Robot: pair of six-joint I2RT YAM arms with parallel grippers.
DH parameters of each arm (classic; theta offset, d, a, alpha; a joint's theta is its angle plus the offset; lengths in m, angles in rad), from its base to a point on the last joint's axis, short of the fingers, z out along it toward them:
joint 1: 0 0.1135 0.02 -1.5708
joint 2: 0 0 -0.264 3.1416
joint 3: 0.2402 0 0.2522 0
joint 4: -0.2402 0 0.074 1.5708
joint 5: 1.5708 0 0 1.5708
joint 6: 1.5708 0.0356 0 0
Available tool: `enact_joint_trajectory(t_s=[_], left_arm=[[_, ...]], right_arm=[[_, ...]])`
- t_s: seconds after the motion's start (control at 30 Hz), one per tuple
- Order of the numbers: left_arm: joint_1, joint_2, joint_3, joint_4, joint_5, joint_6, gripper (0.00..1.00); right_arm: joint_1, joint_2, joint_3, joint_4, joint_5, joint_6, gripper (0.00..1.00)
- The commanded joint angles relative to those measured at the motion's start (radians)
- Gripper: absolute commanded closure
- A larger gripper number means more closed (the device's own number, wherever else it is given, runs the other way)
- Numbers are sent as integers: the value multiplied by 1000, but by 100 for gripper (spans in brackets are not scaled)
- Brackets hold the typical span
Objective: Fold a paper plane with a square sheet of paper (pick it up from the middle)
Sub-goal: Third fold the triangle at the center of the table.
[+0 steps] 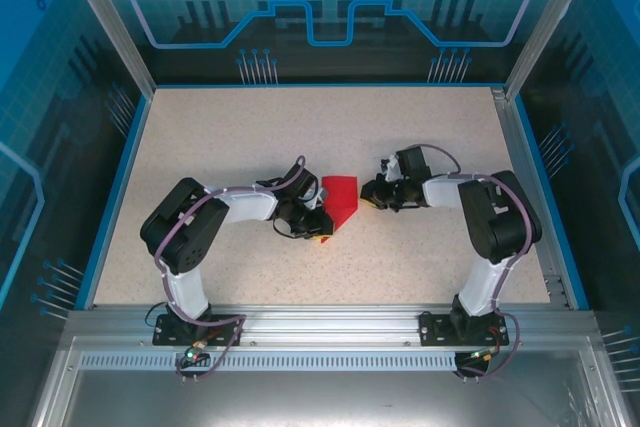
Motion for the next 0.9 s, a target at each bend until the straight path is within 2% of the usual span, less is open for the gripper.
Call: enact_joint_trajectory(t_s=[0.0,0.23,0.33,0.5,0.67,0.87], left_arm=[[-4,21,-39,-92,-14,27,79],[-5,21,-36,-88,-3,28,79],[-5,17,-40,-91,-3,32,79],[-4,14,-35,-109,16,51,78],[-5,-1,-32,-136,49,73,78],[-4,-28,-48,-164,68,85,75]], right_arm=[[75,-53,18,-10,-8,2,88],[185,2,-9,50,2,72,90],[188,23,-38,93,0,91,91],[185,63,-39,47,26,75,92],[196,53,-41,-83,157,21,94],[186,61,-69,-70,160,18,94]])
